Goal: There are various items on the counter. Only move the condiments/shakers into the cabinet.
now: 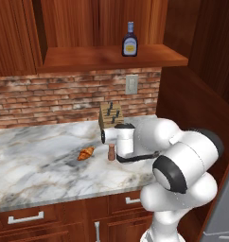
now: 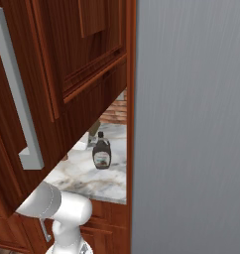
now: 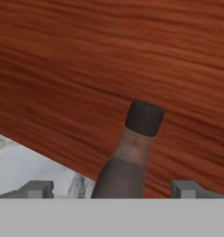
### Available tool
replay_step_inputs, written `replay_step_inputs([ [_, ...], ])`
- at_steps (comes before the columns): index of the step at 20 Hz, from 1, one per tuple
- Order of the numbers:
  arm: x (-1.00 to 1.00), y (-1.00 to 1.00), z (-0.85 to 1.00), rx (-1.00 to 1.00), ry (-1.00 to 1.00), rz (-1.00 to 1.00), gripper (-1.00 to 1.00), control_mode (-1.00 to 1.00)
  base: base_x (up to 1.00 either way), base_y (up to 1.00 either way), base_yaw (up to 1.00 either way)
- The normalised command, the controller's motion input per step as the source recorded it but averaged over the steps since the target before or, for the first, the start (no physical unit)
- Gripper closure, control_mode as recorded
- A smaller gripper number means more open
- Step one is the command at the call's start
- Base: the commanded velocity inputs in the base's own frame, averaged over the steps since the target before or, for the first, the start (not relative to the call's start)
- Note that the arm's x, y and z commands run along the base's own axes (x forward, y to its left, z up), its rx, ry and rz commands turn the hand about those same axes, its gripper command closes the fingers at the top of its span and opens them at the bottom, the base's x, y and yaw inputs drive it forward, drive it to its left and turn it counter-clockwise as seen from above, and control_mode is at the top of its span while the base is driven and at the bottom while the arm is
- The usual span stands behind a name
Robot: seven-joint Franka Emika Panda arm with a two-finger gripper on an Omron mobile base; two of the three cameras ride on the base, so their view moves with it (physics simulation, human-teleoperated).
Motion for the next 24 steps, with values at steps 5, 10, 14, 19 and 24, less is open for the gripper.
replay_step_inputs([
  [5, 0.06, 0.0, 0.0, 0.0, 0.0, 0.0, -1.0, -1.0, 0.0, 0.0, 0.0],
  [10, 0.07, 0.0, 0.0, 0.0, 0.0, 0.0, -1.0, -1.0, 0.0, 0.0, 0.0],
  [14, 0.12, 0.0, 0.0, 0.0, 0.0, 0.0, -1.0, -1.0, 0.0, 0.0, 0.0],
  [19, 0.2, 0.0, 0.0, 0.0, 0.0, 0.0, -1.0, -1.0, 0.0, 0.0, 0.0],
  [24, 0.07, -0.01, -0.01, 0.0, 0.0, 0.0, -1.0, -1.0, 0.0, 0.0, 0.0],
])
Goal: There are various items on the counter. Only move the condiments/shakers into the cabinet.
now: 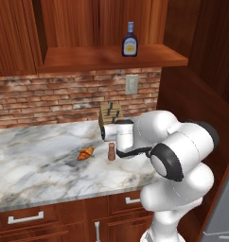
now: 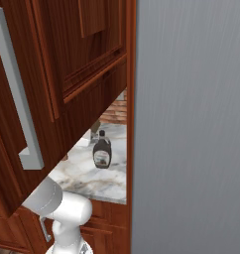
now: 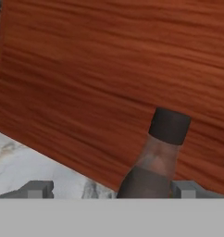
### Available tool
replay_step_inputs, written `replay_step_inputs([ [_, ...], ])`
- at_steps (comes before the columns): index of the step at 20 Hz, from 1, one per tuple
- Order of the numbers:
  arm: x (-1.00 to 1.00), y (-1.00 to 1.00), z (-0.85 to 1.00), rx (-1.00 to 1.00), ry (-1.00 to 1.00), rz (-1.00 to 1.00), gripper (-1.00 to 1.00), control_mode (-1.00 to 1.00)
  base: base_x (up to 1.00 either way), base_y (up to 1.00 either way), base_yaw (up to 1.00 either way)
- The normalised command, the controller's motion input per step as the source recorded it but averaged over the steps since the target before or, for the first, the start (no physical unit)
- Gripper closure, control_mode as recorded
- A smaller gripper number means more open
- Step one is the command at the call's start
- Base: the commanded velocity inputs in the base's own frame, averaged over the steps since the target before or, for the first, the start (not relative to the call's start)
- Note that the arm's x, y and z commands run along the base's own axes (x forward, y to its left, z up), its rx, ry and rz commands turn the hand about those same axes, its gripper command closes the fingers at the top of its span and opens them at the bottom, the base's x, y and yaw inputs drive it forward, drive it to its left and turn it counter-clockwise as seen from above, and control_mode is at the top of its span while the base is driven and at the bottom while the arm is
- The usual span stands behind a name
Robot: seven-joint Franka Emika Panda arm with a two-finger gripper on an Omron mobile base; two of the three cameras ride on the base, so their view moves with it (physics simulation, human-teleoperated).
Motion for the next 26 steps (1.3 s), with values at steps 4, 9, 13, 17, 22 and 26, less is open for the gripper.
replay_step_inputs([
  [4, -0.07, -0.01, -0.02, 0.0, 0.0, 0.0, -1.0, -1.0, 0.0, 0.0, 0.0],
  [9, -0.09, 0.0, 0.0, 0.0, 0.0, 0.0, -1.0, -1.0, 0.0, 0.0, 0.0],
  [13, -0.01, -0.01, 0.0, 0.0, 0.0, 0.0, -1.0, -1.0, 0.0, 0.0, 0.0],
  [17, -0.03, -0.05, 0.0, 0.0, 0.0, -0.03, -1.0, -1.0, 0.0, 0.0, 0.0],
  [22, 0.0, -0.11, 0.0, 0.01, 0.0, -0.06, -1.0, -1.0, 0.0, 0.0, 0.0],
  [26, -0.14, 0.0, 0.0, 0.0, 0.0, -0.01, -1.0, -1.0, 0.0, 0.0, 0.0],
])
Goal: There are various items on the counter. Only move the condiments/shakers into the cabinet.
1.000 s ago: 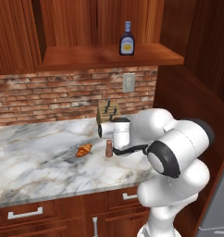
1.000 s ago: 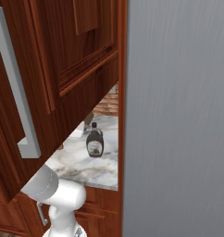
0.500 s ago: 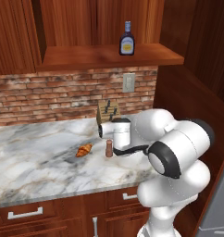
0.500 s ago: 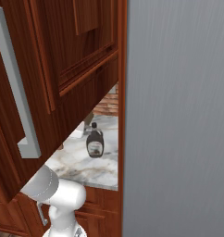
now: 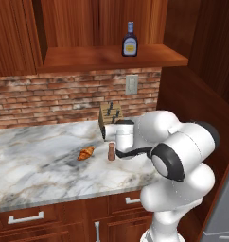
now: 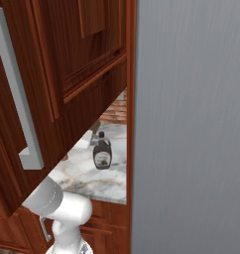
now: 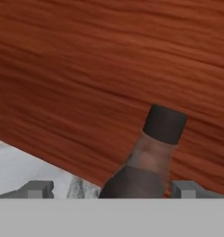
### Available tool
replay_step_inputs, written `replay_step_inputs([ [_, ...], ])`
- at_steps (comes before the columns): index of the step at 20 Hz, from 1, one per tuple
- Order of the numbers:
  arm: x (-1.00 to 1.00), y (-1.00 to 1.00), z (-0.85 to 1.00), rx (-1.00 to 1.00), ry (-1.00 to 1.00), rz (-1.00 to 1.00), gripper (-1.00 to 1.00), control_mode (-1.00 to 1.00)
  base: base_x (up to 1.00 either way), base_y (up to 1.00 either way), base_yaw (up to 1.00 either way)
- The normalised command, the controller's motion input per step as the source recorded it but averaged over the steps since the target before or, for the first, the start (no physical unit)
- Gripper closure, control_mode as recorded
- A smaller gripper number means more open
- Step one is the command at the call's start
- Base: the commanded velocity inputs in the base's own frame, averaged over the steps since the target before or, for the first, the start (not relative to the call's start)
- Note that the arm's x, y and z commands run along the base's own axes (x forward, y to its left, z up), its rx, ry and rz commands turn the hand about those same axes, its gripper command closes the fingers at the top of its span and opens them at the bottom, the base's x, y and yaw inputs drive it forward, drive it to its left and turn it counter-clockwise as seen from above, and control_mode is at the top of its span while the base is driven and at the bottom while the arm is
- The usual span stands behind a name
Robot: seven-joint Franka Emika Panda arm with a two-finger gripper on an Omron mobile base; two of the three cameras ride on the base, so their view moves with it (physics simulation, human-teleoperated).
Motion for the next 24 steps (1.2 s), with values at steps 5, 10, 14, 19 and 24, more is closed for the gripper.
replay_step_inputs([
  [5, -0.13, 0.0, 0.0, 0.0, 0.0, 0.0, -1.0, -1.0, 0.0, 0.0, 0.0],
  [10, -0.16, 0.0, 0.0, 0.0, -0.01, 0.0, -1.0, -1.0, 0.0, 0.0, 0.0],
  [14, 0.0, 0.0, 0.0, 0.0, 0.0, 0.0, -1.0, -1.0, 0.0, 0.0, 0.0],
  [19, 0.0, 0.0, 0.0, 0.0, 0.0, 0.0, -1.0, -1.0, 0.0, 0.0, 0.0],
  [24, 0.0, -0.02, 0.0, 0.0, 0.0, 0.0, -1.0, -1.0, 0.0, 0.0, 0.0],
])
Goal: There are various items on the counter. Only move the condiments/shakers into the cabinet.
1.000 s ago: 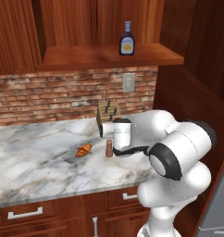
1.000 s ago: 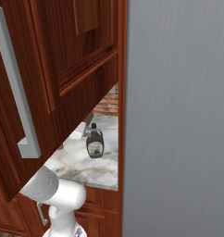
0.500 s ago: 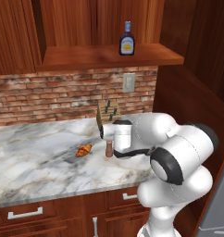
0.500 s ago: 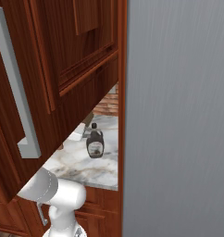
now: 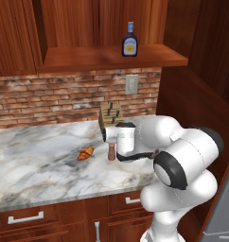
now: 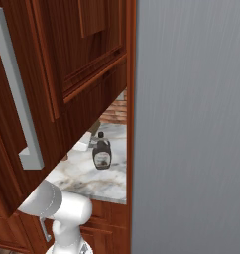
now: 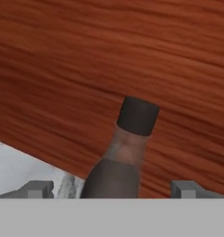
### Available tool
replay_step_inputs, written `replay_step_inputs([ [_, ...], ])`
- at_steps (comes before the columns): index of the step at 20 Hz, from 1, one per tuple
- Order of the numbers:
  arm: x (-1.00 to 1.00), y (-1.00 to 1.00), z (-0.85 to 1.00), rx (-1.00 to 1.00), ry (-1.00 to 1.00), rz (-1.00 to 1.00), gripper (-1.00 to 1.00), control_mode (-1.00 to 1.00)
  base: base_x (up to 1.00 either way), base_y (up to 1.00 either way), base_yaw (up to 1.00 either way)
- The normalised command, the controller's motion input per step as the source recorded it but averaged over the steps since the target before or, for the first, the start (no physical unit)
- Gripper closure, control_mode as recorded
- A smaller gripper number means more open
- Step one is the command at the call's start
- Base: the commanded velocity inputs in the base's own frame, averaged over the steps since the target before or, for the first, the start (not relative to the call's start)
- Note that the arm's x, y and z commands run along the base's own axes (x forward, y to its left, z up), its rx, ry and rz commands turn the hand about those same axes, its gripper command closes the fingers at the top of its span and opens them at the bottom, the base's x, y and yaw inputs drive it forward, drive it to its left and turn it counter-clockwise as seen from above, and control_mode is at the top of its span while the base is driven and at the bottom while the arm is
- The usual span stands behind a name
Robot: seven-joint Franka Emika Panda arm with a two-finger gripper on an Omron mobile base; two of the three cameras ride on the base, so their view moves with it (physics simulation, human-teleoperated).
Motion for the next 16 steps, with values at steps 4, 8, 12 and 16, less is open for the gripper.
replay_step_inputs([
  [4, 0.02, -0.07, 0.0, 0.0, 0.0, 0.0, -1.0, -1.0, 0.0, 0.0, 0.0],
  [8, 0.0, -0.15, 0.0, 0.0, 0.0, 0.02, -1.0, -1.0, 0.0, 0.0, 0.0],
  [12, 0.0, -0.17, 0.0, 0.0, 0.0, 0.04, -1.0, -1.0, 0.0, 0.0, 0.0],
  [16, 0.0, -0.13, 0.0, 0.0, 0.0, 0.03, -1.0, -1.0, 0.0, 0.0, 0.0],
])
